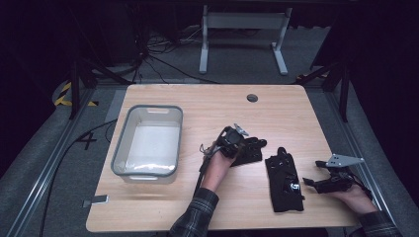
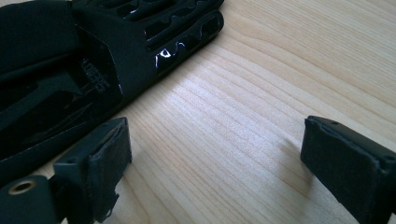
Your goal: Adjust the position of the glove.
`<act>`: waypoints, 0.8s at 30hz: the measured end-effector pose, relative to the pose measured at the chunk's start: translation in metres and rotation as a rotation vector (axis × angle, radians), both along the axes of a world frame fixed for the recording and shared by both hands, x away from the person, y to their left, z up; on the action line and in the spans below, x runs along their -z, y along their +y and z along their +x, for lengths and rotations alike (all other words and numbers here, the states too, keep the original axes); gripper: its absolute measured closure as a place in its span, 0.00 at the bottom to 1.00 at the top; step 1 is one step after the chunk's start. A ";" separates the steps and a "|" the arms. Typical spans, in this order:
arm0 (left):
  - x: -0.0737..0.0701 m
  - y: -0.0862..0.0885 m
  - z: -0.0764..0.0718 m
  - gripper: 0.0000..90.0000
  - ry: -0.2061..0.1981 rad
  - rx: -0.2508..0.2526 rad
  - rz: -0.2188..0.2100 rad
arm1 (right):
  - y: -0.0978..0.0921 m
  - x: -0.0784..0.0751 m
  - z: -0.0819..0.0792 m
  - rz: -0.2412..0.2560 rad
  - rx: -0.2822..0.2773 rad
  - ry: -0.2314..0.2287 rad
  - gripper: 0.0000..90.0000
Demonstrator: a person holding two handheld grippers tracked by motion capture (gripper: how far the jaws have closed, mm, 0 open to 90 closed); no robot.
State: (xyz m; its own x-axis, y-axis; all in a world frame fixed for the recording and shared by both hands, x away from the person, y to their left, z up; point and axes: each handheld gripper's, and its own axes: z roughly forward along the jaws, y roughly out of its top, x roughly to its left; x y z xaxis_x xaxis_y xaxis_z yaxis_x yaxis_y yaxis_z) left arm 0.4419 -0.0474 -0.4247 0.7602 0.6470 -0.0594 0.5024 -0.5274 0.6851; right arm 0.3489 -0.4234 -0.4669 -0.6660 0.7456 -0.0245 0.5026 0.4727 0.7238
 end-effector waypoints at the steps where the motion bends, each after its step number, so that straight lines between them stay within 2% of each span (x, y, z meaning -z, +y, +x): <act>1: -0.001 0.006 0.001 1.00 -0.004 -0.017 0.002 | 0.000 0.000 0.000 0.000 0.000 0.000 0.10; 6: -0.001 0.031 0.008 1.00 -0.004 -0.091 -0.004 | 0.000 0.000 0.000 0.000 0.000 0.000 0.10; 10: 0.005 0.038 0.013 1.00 0.008 -0.110 0.024 | 0.000 0.000 0.000 0.000 0.000 0.000 0.10; 15: 0.014 0.035 0.017 1.00 0.028 -0.107 0.049 | 0.000 0.000 0.000 0.000 0.000 0.000 0.10; 17: 0.021 0.032 0.018 1.00 0.039 -0.102 0.079 | 0.000 0.000 0.000 0.000 0.000 0.000 0.10; 19: 0.025 0.030 0.019 1.00 0.045 -0.096 0.086 | 0.000 0.000 0.000 0.000 0.000 0.000 0.10; 24: 0.023 0.030 0.014 1.00 0.047 -0.086 0.109 | 0.000 0.000 0.000 0.000 0.000 0.000 0.10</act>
State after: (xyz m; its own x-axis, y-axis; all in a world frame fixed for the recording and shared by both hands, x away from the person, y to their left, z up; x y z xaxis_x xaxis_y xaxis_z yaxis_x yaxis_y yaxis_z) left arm 0.4559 -0.0176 -0.4482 0.6998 0.7141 -0.0193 0.5791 -0.5512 0.6007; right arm 0.3489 -0.4234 -0.4669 -0.6660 0.7456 -0.0244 0.5026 0.4726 0.7239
